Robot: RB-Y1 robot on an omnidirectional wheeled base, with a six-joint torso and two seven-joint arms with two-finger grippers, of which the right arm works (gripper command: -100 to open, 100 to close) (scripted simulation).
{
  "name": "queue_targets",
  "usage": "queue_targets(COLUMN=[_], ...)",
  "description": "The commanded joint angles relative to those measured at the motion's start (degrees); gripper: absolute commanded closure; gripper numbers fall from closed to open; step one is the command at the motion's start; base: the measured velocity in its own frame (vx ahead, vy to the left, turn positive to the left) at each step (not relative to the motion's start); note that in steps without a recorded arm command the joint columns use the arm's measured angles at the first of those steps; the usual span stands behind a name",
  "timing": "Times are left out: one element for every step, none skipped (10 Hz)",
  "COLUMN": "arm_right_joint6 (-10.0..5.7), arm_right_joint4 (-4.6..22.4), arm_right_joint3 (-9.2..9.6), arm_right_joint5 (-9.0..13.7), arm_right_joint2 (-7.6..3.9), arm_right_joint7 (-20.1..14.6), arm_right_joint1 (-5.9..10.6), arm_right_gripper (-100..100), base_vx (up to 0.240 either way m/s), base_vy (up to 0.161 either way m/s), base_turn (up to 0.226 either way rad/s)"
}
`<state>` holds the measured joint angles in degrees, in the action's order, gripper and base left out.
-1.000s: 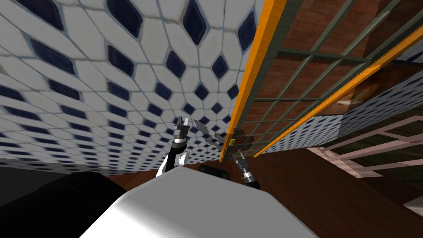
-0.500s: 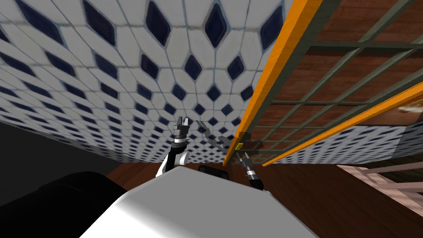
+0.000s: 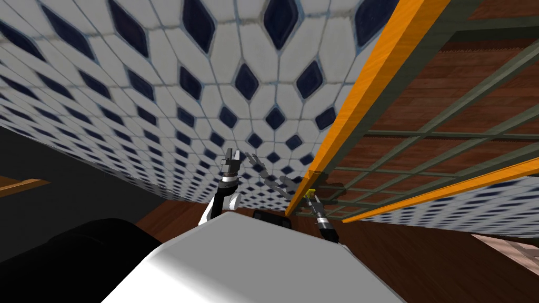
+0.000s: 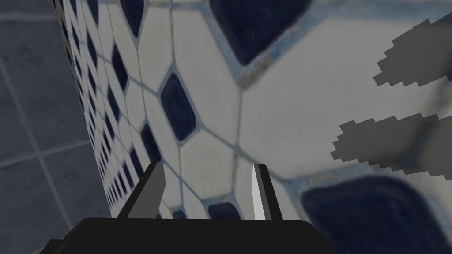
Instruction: Pull the door open
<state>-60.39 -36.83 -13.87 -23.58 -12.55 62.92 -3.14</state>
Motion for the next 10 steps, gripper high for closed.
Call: queue_targets(arm_right_joint6=[0.06,0.06,0.06,0.06,0.06,0.24,0.32,0.39,0.46,0.53], arm_right_joint4=[-0.11,-0.11,-0.11,-0.11,-0.11,-0.24,-0.24,-0.23,-0.23,-0.23], arm_right_joint3=[0.11,0.11,0.11,0.11,0.11,-0.14,0.02,0.17,0.31,0.45], arm_right_joint5=[-0.06,-0.06,-0.06,-0.06,-0.06,0.92,1.44,1.89,2.35,2.8], arm_right_joint2=[0.1,0.1,0.1,0.1,0.1,-0.42,-0.44,-0.46,-0.48,-0.5], arm_right_joint7=[-0.03,-0.03,-0.03,-0.03,-0.03,-1.73,-3.0,-4.1,-5.2,-6.31], arm_right_joint1=[0.1,0.1,0.1,0.1,0.1,0.22,0.26,0.3,0.34,0.37], arm_right_gripper=[100,100,100,100,100,100,100,100,100,100], base_vx=[-0.009,0.002,-0.002,0.0,0.0,-0.03,-0.051,-0.048,-0.042,-0.043], base_vy=[-0.01,-0.016,-0.003,0.0,0.0,-0.013,-0.023,-0.025,-0.022,-0.016], base_turn=[-0.043,0.0,0.014,0.0,0.0,0.069,0.09,0.092,0.079,0.079])
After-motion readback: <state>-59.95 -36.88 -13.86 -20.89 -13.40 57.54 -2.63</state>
